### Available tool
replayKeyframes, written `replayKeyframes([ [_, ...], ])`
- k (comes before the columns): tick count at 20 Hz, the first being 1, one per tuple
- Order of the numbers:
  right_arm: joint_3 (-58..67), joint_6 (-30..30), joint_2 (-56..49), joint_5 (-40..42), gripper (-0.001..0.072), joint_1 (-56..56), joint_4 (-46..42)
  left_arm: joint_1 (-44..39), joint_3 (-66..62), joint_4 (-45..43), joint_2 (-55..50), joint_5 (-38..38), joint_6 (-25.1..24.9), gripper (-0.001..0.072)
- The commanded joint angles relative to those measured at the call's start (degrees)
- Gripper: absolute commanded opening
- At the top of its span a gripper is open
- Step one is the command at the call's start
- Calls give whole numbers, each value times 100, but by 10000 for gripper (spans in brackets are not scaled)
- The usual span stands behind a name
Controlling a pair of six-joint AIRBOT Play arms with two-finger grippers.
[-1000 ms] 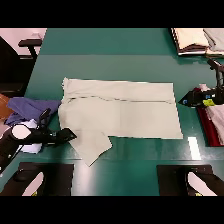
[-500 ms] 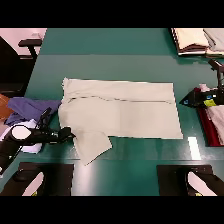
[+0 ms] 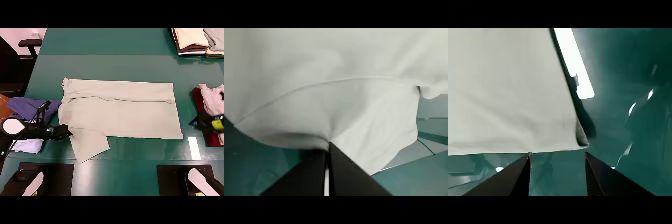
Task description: Fold the shirts.
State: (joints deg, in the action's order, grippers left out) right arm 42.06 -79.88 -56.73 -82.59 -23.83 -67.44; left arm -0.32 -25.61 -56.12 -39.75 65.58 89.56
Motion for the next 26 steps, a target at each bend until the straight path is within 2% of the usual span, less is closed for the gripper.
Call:
replayKeyframes([
  [1, -944, 2, -114, 118, 390, -474, 70, 0, -101, -70, 4, 15, -4, 27],
  [8, -1165, -2, -975, 1224, 386, 557, 931, 0, -101, -79, 4, 48, -33, 27],
  [9, -1167, -2, -1001, 1309, 361, 719, 927, 0, -101, -76, 4, 52, -98, 27],
  [10, -1167, -2, -975, 1370, 292, 844, 890, 0, -116, -87, 4, 107, -109, 27],
  [12, -1165, 0, -754, 1392, 40, 981, 872, 0, -262, -168, 7, 385, -98, 25],
  [13, -1165, 0, -555, 1349, 12, 979, 872, 0, -400, -273, 9, 592, -66, 24],
  [15, -1110, -2, -55, 1095, 11, 916, 588, 0, -678, -492, 280, 940, 37, 24],
  [18, -632, -2, 647, 28, 11, 863, -426, 0, -831, -544, 826, 1749, 225, 24],
  [21, -85, -92, 1357, -748, 11, 866, -1045, -2, -844, 157, 1115, 2656, 634, 24],
  [23, 177, -129, 1620, -713, 11, 872, -1060, -96, -920, 234, 1110, 2463, 597, 24],
  [24, 306, -129, 1606, -684, 10, 918, -1058, -149, -922, 214, 1073, 2127, 592, 24],
  [26, 560, -208, 1259, -431, 10, 1193, -1012, -146, -942, 210, 752, 1419, 243, 24],
])
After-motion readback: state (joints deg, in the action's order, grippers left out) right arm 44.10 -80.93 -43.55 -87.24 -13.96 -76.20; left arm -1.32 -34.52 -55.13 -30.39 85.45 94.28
